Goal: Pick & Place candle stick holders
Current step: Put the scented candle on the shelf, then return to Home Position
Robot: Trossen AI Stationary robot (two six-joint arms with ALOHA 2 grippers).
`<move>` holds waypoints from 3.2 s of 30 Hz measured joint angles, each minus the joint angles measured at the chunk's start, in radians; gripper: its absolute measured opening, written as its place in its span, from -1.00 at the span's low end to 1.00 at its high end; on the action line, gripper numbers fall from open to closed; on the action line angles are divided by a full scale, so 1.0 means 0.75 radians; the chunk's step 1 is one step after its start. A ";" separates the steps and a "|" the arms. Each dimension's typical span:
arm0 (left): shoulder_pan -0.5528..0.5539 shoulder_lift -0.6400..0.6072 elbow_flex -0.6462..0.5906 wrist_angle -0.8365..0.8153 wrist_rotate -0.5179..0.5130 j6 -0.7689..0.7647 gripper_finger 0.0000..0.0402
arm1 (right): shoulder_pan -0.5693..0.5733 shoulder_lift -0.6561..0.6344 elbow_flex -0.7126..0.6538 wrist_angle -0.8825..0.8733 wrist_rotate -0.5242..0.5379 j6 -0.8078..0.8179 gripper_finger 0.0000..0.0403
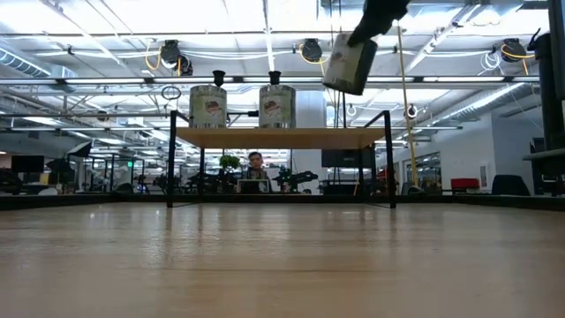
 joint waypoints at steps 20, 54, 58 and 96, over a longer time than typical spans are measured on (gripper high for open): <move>0.003 0.002 0.000 -0.114 -0.080 -0.019 -0.81 | -0.539 0.269 0.065 -0.069 -0.512 -0.158 -0.95; -0.028 -0.434 -0.256 -0.207 -0.110 0.061 -0.82 | -0.432 -0.301 -0.245 0.187 -0.506 -0.101 -0.58; -0.028 -0.676 -0.621 0.037 -0.123 -0.004 -0.82 | -0.430 -0.527 -0.521 0.417 -0.581 -0.038 -0.63; -0.029 -1.934 -2.244 1.206 -0.134 0.085 -0.81 | -0.430 -1.631 -1.688 1.097 -0.641 0.371 -0.64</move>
